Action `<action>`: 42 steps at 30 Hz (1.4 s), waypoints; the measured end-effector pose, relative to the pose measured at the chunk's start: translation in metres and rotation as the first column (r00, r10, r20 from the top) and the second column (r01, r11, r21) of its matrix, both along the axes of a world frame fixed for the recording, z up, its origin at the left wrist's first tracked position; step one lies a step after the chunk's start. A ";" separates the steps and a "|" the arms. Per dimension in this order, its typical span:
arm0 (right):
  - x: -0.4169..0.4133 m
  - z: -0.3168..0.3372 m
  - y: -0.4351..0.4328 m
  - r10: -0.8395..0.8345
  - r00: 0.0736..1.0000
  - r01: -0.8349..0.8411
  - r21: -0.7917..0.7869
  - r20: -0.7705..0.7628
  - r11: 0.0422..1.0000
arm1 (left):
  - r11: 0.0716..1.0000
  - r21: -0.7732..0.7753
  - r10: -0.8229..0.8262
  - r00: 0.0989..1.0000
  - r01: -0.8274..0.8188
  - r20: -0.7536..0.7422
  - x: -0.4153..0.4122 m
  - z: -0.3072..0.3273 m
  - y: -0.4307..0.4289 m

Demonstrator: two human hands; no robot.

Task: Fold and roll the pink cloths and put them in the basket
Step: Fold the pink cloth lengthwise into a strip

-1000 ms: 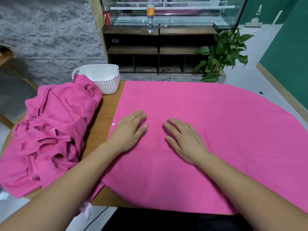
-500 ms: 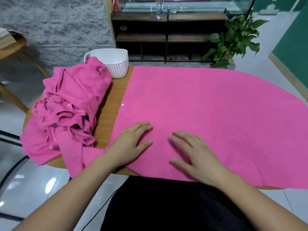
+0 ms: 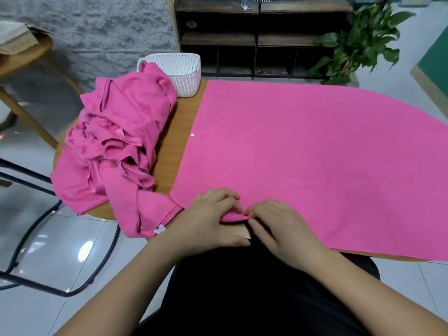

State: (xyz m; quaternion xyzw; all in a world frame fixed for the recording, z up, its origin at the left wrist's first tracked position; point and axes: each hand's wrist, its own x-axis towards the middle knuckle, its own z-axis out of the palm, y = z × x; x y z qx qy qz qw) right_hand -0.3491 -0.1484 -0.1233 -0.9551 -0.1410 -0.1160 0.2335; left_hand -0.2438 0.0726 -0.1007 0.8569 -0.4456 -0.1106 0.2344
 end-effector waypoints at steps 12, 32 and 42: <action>-0.005 0.010 -0.003 -0.053 0.998 0.057 0.208 -0.026 0.976 | 0.937 -0.140 0.338 0.932 -0.320 0.131 0.025 0.014 0.027; 0.013 0.035 -0.026 -0.110 0.993 0.112 0.080 -0.035 0.990 | 0.916 -0.327 0.205 0.971 -0.234 -0.123 0.035 0.085 -0.011; 0.039 0.055 -0.041 -0.220 0.975 0.220 0.143 -0.019 0.965 | 0.998 -0.061 -0.003 0.998 -0.001 -0.067 0.050 0.045 -0.070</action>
